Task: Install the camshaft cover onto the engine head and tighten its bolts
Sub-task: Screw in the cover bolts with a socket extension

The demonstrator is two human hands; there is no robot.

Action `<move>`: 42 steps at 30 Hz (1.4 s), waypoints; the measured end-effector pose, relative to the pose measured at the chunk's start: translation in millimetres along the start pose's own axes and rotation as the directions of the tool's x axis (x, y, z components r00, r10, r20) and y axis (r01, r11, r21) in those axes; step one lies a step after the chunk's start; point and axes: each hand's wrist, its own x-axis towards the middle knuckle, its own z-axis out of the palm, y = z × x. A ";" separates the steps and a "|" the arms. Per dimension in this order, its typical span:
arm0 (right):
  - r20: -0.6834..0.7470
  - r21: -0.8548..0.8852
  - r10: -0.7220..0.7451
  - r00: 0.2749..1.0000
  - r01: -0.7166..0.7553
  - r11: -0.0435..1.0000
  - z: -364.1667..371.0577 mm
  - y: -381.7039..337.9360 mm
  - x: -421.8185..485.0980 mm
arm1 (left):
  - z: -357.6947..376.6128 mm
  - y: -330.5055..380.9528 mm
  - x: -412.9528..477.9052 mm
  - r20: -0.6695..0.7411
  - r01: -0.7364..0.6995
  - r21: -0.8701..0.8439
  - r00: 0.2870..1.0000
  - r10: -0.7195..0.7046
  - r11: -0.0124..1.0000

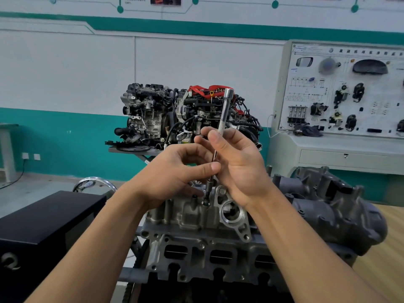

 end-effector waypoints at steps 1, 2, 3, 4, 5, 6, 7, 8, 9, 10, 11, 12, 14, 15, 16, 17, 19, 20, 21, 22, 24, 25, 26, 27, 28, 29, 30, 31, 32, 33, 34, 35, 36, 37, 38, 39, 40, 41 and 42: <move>0.001 -0.002 -0.006 1.000 0.006 1.000 -0.8 0.3 0.1 | 0.2 0.0 0.1 -0.002 -0.003 0.000 1.000 0.003 1.000; 0.011 -0.011 -0.006 1.000 0.006 1.000 -1.4 0.0 0.1 | 0.2 -0.3 0.4 -0.002 -0.003 -0.001 1.000 0.003 1.000; 0.029 -0.022 0.000 1.000 0.001 1.000 -1.7 -0.5 0.4 | 0.0 -0.6 0.7 -0.001 0.001 -0.005 1.000 -0.001 1.000; 0.052 -0.035 0.017 0.998 -0.015 0.999 -1.1 -1.7 0.8 | -0.2 -1.1 0.8 0.001 0.007 -0.011 1.000 -0.007 1.000; 0.072 -0.056 0.043 0.997 -0.039 0.998 -1.1 -2.6 1.1 | -0.5 -1.7 1.1 0.003 0.015 -0.016 1.000 -0.015 1.000; 0.079 -0.081 0.070 0.994 -0.063 0.995 -1.1 -3.6 1.4 | -0.8 -2.0 1.1 0.003 0.022 -0.018 1.000 -0.022 1.000; 0.077 -0.095 0.088 0.993 -0.081 0.992 -1.3 -4.1 1.8 | -1.1 -2.2 1.2 0.003 0.030 -0.020 1.000 -0.030 0.999; 0.074 -0.098 0.098 0.992 -0.090 0.991 -1.3 -3.9 1.5 | -1.4 -2.2 1.2 0.002 0.038 -0.023 0.999 -0.038 0.999; 0.071 -0.095 0.094 0.993 -0.087 0.992 -1.7 -3.1 1.2 | -1.3 -2.0 1.1 0.005 0.044 -0.028 0.999 -0.044 0.999; 0.068 -0.088 0.079 0.995 -0.073 0.993 -1.4 -2.5 1.0 | -1.1 -1.3 0.9 0.009 0.046 -0.033 0.999 -0.046 0.998; 0.064 -0.080 0.059 0.996 -0.054 0.995 -1.0 -1.8 0.6 | -0.7 -0.6 0.7 0.013 0.043 -0.028 0.999 -0.043 0.999; 0.059 -0.075 0.039 0.997 -0.035 0.997 -0.4 -1.4 0.4 | -0.5 -0.3 0.8 0.015 0.035 -0.016 0.999 -0.034 0.999; 0.036 -0.063 0.006 0.999 -0.004 0.998 0.1 -1.3 0.4 | -0.1 -1.1 1.2 0.012 0.011 0.003 1.000 -0.011 1.000; 0.022 -0.065 -0.007 1.000 0.008 0.998 0.2 -1.1 0.2 | 0.1 -1.6 1.4 0.005 0.000 0.009 1.000 0.000 1.000; 0.006 -0.078 -0.021 1.000 0.021 0.997 0.1 -1.0 0.1 | -0.1 -2.4 1.4 0.001 -0.007 0.014 1.000 0.007 1.000; -0.013 -0.098 -0.035 0.999 0.034 0.995 -0.1 -0.7 -0.2 | -0.7 -3.4 2.0 0.003 -0.009 0.016 1.000 0.009 1.000; -0.043 -0.124 -0.053 0.998 0.047 0.991 -0.3 -1.5 -1.0 | -1.9 -4.7 2.1 0.027 -0.007 0.009 1.000 0.006 1.000; -0.042 -0.126 -0.049 0.998 0.044 0.991 -0.5 -2.1 -1.1 | -2.5 -4.8 2.1 0.041 -0.002 0.006 0.999 0.001 1.000; -0.028 -0.126 -0.036 0.999 0.032 0.992 -0.4 -2.8 -1.0 | -3.1 -5.3 2.4 0.054 0.007 0.003 0.999 -0.007 1.000; -0.009 -0.127 -0.016 1.000 0.014 0.992 0.2 -3.8 -0.9 | -3.8 -5.6 3.0 0.066 0.019 -0.001 0.998 -0.019 1.000; 0.021 -0.131 0.023 1.000 -0.020 0.991 1.1 -5.6 -1.0 | -4.7 -5.5 3.5 0.087 0.036 -0.005 0.996 -0.035 0.999; 0.027 -0.135 0.034 0.999 -0.030 0.990 1.2 -5.7 -1.4 | -5.1 -5.2 3.6 0.096 0.041 -0.005 0.995 -0.041 0.999; 0.032 -0.140 0.037 0.999 -0.032 0.990 1.5 -5.2 -1.9 | -5.5 -4.8 3.4 0.100 0.046 -0.010 0.994 -0.045 0.999; 0.034 -0.137 0.032 0.999 -0.027 0.990 2.1 -4.2 -2.3 | -5.7 -4.3 2.9 0.100 0.049 -0.014 0.994 -0.048 0.999; 0.037 -0.130 0.023 0.999 -0.018 0.991 2.5 -3.9 -2.8 | -5.9 -3.8 2.1 0.100 0.050 -0.019 0.994 -0.048 0.999; 0.034 -0.125 0.010 0.999 -0.006 0.992 2.9 -3.1 -3.0 | -5.9 -3.4 1.4 0.100 0.047 -0.017 0.994 -0.045 0.999; 0.023 -0.129 -0.004 1.000 0.007 0.992 3.5 -3.3 -3.2 | -5.9 -2.7 0.7 0.098 0.041 -0.006 0.994 -0.040 0.999; 0.009 -0.134 -0.015 1.000 0.016 0.991 3.5 -3.5 -3.3 | -5.7 -2.1 0.4 0.095 0.034 0.016 0.995 -0.035 0.999; -0.006 -0.132 -0.023 1.000 0.022 0.991 2.8 -3.5 -3.5 | -5.4 -1.5 0.1 0.090 0.028 0.037 0.995 -0.031 0.999; -0.020 -0.121 -0.029 0.999 0.026 0.992 2.0 -3.5 -3.4 | -4.8 -1.3 0.0 0.083 0.025 0.047 0.996 -0.029 0.999; -0.032 -0.103 -0.034 0.999 0.031 0.994 0.9 -3.1 -3.4 | -4.4 -1.3 0.2 0.076 0.024 0.047 0.997 -0.027 0.999; -0.042 -0.087 -0.039 0.998 0.035 0.996 0.1 -2.9 -3.1 | -3.9 -1.5 0.6 0.069 0.023 0.042 0.997 -0.026 0.999; -0.055 -0.078 -0.046 0.997 0.042 0.996 -0.2 -2.9 -2.7 | -3.8 -2.0 1.0 0.062 0.021 0.034 0.998 -0.024 0.999; -0.069 -0.077 -0.054 0.996 0.049 0.996 0.3 -2.7 -2.1 | -3.8 -2.8 1.5 0.057 0.019 0.024 0.998 -0.021 1.000; -0.078 -0.085 -0.064 0.995 0.057 0.995 0.7 -3.0 -1.5 | -4.0 -3.7 1.8 0.055 0.017 0.015 0.998 -0.017 1.000; -0.079 -0.095 -0.074 0.994 0.067 0.993 1.0 -2.8 -0.6 | -4.2 -4.6 1.9 0.056 0.015 0.005 0.998 -0.016 1.000; -0.070 -0.104 -0.080 0.994 0.072 0.992 0.8 -3.2 -0.1 | -4.6 -5.2 1.8 0.060 0.017 -0.007 0.998 -0.016 1.000; -0.050 -0.112 -0.074 0.996 0.068 0.991 0.8 -3.8 0.1 | -4.9 -5.5 1.7 0.066 0.021 -0.019 0.998 -0.020 1.000; -0.022 -0.126 -0.054 0.998 0.051 0.991 0.9 -4.8 -0.1 | -5.3 -5.4 1.6 0.072 0.026 -0.026 0.997 -0.025 0.999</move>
